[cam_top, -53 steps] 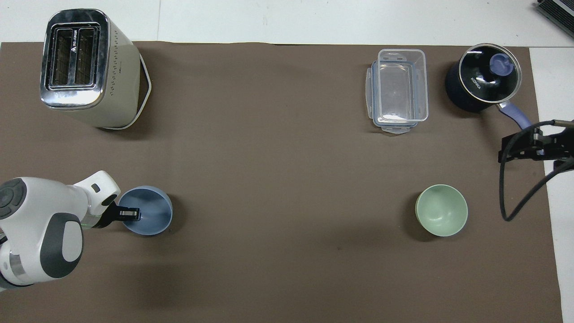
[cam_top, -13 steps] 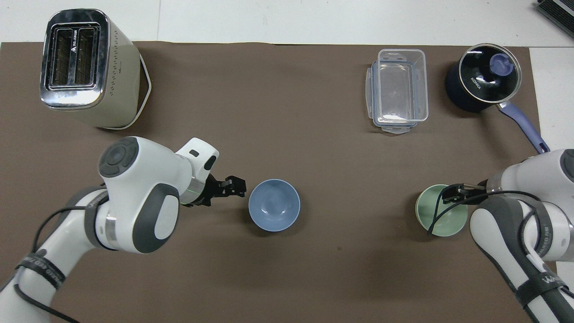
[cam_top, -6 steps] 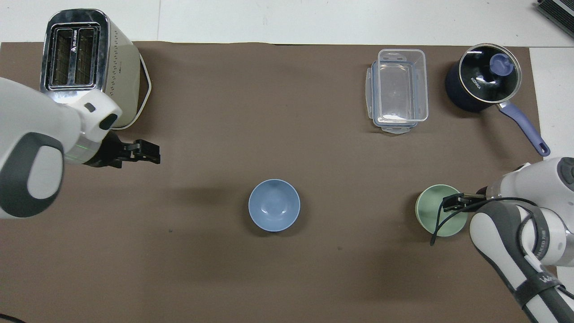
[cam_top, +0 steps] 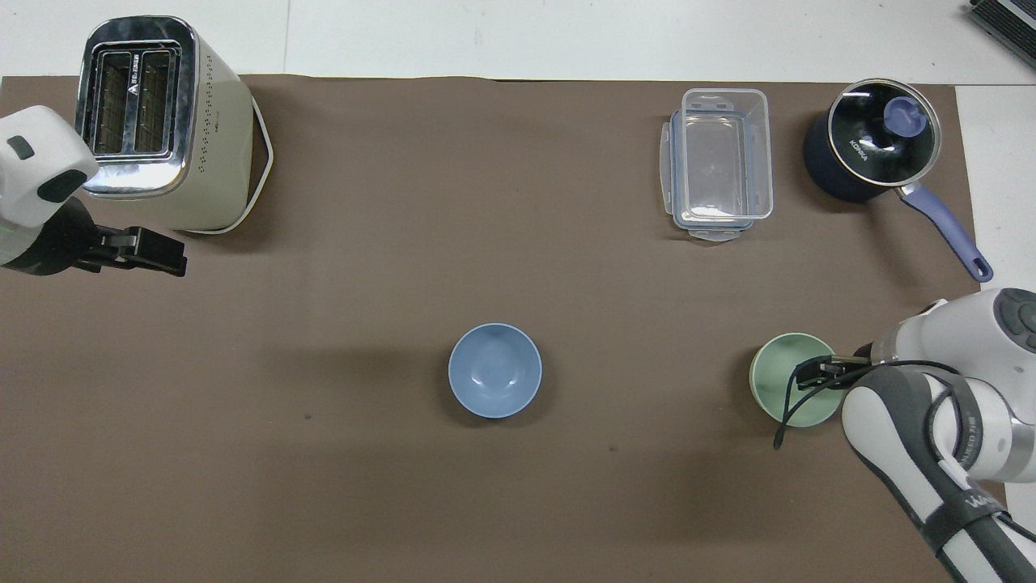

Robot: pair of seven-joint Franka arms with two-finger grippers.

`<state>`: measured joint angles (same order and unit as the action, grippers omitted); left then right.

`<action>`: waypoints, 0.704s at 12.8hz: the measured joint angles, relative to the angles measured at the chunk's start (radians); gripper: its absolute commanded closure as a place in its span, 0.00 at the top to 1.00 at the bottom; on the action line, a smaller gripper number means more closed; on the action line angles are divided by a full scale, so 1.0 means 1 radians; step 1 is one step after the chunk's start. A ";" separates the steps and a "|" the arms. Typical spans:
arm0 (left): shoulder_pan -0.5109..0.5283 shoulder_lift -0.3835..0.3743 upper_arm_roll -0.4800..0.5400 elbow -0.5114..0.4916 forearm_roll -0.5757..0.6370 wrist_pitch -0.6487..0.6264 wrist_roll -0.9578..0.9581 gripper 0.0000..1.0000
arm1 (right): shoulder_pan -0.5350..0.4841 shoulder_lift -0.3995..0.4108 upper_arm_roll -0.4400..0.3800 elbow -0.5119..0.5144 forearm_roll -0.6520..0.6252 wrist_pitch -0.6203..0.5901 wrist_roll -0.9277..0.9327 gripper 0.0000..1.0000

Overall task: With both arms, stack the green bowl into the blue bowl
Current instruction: 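Release the blue bowl with the left gripper while the right gripper grasps the green bowl, then lift the pale green bowl with the right gripper and carry it toward the blue bowl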

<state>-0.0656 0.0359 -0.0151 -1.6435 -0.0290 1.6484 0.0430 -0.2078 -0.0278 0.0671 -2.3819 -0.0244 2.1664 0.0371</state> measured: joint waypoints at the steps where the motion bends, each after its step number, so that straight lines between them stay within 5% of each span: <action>1: 0.000 0.000 0.000 0.037 0.007 -0.046 0.000 1.00 | 0.000 0.000 0.000 -0.001 0.000 0.000 -0.007 0.00; 9: 0.001 -0.010 0.010 0.126 0.009 -0.151 0.000 1.00 | -0.012 -0.011 0.004 0.005 0.006 -0.009 -0.009 0.00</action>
<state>-0.0642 0.0262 -0.0053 -1.5175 -0.0199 1.4974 0.0430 -0.2194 -0.0387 0.0716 -2.3765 -0.0183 2.1570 0.0278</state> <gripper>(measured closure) 0.000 0.952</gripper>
